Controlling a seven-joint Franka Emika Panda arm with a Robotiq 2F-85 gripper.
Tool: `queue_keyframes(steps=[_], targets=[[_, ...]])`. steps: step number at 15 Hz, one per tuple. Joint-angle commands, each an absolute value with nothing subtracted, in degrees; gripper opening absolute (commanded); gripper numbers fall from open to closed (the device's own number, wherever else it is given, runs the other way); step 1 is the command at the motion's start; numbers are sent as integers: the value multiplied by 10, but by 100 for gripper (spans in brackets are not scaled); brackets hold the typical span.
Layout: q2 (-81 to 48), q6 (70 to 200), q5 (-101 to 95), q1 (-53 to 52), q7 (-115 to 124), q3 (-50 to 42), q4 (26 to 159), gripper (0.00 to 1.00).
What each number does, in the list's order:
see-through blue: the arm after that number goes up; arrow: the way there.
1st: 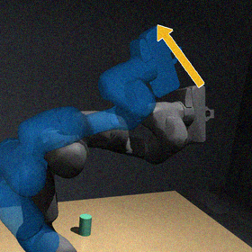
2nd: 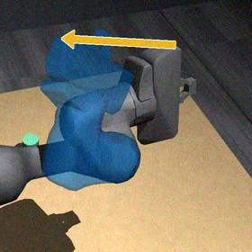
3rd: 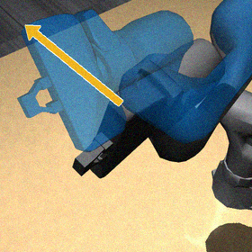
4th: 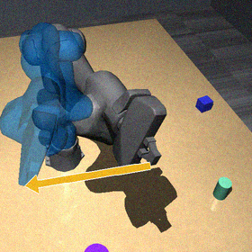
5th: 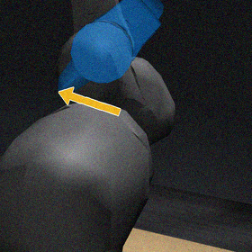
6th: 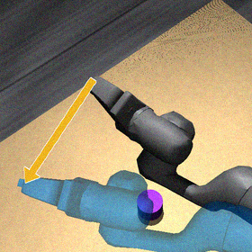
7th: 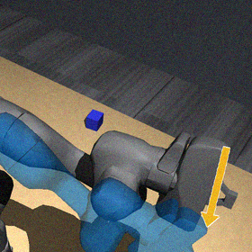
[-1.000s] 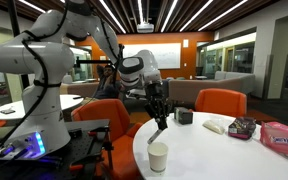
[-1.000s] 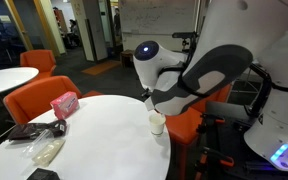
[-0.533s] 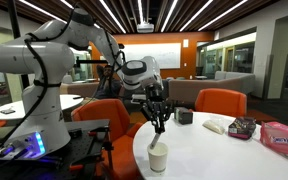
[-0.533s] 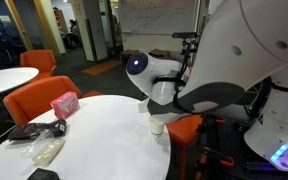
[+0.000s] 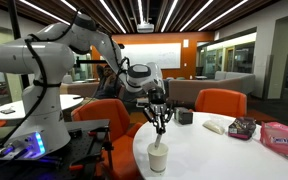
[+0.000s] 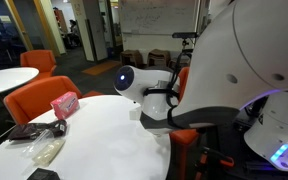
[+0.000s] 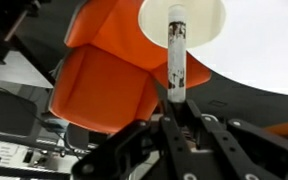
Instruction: Put the marker in the cup
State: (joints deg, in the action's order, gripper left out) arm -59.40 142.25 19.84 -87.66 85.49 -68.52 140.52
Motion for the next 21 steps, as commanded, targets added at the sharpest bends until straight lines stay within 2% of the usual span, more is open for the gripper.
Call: queue_keyframes(steps=[1,2,3,7,11,12,21], targets=[[-600,1394,162,-847,896,-670,1373,5],[-597,1391,154,-838,899,-665,1367,5],[-593,1390,148,-832,900,-660,1363,37],[-567,1399,133,-813,889,-651,1360,68],[-486,1462,140,-791,815,-650,1384,96],[-469,1482,138,-783,795,-652,1389,100],[-314,1615,116,-711,570,-649,1417,100]])
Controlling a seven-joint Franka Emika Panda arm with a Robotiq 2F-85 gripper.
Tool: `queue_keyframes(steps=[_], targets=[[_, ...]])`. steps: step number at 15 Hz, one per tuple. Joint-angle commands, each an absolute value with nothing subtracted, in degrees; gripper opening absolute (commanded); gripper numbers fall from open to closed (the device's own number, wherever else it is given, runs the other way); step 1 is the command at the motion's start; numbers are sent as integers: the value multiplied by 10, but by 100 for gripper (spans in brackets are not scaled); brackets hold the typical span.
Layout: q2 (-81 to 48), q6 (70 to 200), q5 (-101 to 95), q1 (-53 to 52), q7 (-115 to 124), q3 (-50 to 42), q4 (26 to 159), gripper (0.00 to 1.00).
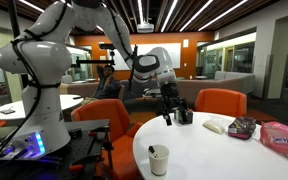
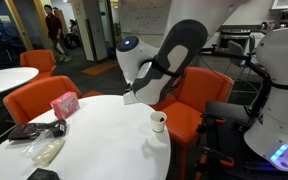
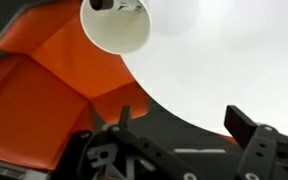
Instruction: Put the marker in the cup
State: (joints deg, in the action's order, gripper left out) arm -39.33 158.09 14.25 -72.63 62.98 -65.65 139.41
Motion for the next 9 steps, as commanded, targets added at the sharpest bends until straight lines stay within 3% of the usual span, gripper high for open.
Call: queue_keyframes(steps=[1,9], targets=[[-297,1625,110,-710,546,-650,1422,100],[-157,1608,53,-700,323,-687,1446,100]])
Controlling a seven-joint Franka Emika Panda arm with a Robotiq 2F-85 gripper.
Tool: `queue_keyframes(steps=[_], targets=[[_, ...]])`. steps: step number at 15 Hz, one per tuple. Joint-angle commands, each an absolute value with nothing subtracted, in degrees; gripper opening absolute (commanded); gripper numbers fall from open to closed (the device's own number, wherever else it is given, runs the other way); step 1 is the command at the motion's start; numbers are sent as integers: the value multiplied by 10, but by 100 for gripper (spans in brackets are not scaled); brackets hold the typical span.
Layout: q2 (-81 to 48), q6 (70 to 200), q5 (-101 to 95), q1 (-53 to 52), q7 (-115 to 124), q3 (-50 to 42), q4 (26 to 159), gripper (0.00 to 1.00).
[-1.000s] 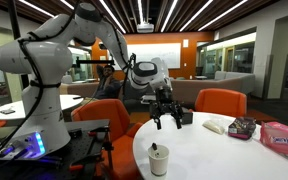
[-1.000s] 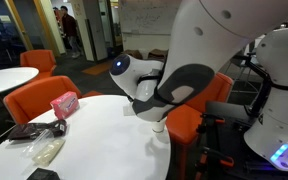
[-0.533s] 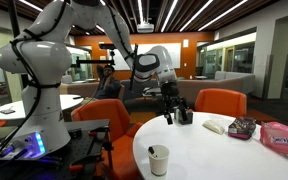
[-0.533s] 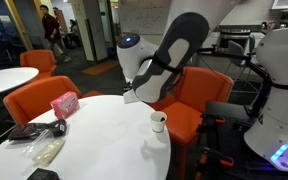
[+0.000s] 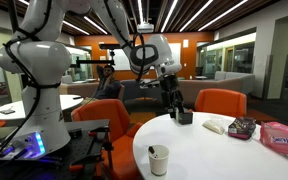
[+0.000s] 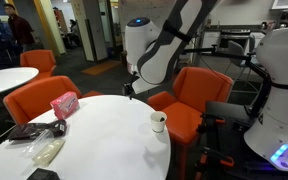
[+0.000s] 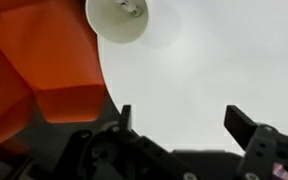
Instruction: Put the marker in the cup
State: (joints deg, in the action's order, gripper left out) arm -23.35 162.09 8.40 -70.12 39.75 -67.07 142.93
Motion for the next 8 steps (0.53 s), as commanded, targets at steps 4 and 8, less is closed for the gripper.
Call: queue_keyframes(steps=[4,8], targets=[[-97,1563,13,-705,220,-720,1445,100],[-50,1488,-19,-699,128,-728,1433,100]])
